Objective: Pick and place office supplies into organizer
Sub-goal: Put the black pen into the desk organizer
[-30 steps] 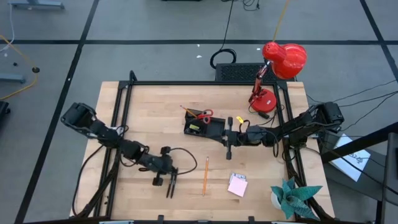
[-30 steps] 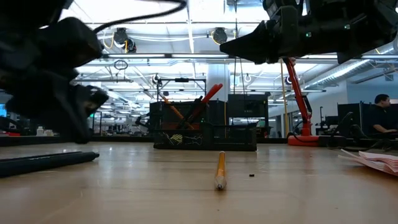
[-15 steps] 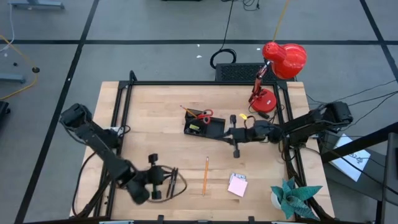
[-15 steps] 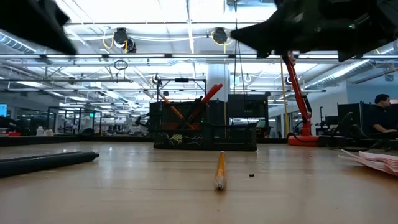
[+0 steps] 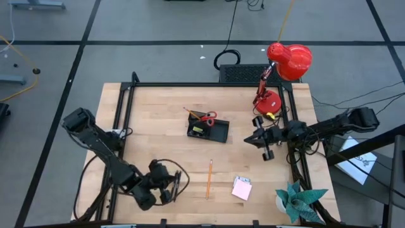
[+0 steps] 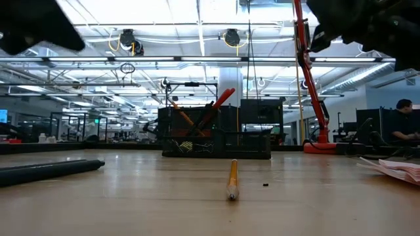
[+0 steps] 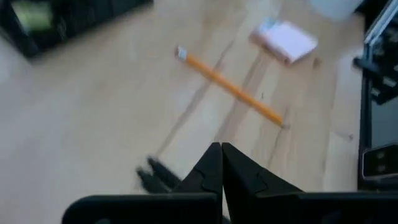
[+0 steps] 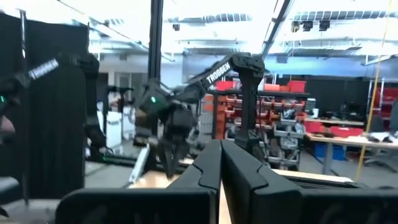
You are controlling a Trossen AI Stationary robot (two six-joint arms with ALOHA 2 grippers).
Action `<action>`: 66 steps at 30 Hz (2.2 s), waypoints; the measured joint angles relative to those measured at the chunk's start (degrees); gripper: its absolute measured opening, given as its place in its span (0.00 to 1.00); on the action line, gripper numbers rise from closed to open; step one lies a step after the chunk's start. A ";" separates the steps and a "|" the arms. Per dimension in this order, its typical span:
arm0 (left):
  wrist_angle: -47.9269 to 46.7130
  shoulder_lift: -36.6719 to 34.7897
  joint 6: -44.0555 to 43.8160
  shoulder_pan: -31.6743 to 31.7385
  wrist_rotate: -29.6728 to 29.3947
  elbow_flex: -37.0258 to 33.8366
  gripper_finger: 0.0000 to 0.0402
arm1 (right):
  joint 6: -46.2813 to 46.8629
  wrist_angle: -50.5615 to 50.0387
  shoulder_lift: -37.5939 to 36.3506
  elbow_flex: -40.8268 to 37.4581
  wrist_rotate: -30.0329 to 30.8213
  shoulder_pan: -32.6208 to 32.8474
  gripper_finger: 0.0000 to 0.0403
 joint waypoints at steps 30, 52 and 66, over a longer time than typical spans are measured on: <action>-26.97 17.17 -11.59 11.12 34.83 21.04 0.20 | -2.78 -5.92 -3.44 -0.24 0.13 -3.72 0.01; -31.60 20.01 -12.82 16.85 32.57 20.76 0.49 | -0.69 -5.94 -4.55 -0.21 0.12 -3.76 0.01; -21.86 19.77 -13.68 16.79 32.05 15.26 0.38 | -0.35 -6.34 -4.55 -0.21 0.11 -3.74 0.01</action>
